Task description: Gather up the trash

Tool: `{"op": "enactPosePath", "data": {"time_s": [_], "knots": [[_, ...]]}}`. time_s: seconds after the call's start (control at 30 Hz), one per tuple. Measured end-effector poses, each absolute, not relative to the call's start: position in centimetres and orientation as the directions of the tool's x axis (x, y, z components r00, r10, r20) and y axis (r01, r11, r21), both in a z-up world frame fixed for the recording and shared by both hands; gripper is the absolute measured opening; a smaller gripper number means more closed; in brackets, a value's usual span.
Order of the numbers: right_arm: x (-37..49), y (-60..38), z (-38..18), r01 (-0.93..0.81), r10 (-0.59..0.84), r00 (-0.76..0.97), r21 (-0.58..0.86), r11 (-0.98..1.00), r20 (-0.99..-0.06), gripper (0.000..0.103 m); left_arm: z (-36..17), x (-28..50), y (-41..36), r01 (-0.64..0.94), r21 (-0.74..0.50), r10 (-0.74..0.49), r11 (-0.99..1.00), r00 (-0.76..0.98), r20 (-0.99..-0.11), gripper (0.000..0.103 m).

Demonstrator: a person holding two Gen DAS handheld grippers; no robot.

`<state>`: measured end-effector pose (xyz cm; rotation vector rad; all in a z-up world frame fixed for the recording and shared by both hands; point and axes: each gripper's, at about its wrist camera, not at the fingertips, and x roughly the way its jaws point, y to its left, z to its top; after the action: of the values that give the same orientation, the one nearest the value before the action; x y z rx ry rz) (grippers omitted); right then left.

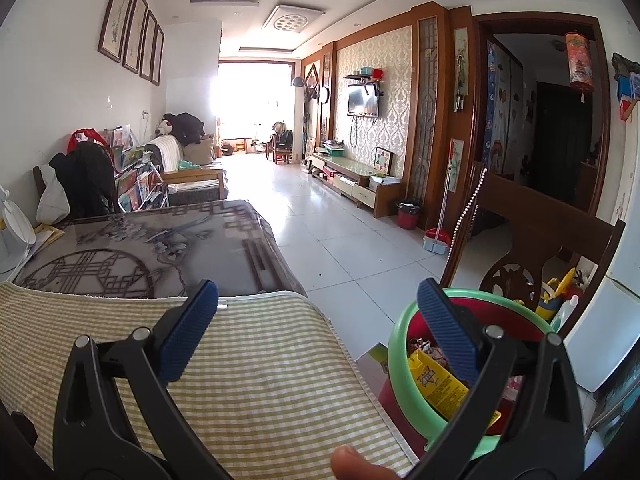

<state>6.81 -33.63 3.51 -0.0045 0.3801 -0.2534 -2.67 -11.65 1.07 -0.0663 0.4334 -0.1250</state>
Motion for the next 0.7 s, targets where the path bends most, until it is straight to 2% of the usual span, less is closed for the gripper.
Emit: {"op": "enactPosePath", "data": {"time_s": [0.7], "knots": [[6.94, -33.58, 3.47, 0.244, -0.245, 0.893, -0.051, 0.968, -0.376, 0.098, 0.74, -2.45, -11.6, 0.108, -0.1, -0.141, 0.989, 0.891, -0.431, 0.095]]}}
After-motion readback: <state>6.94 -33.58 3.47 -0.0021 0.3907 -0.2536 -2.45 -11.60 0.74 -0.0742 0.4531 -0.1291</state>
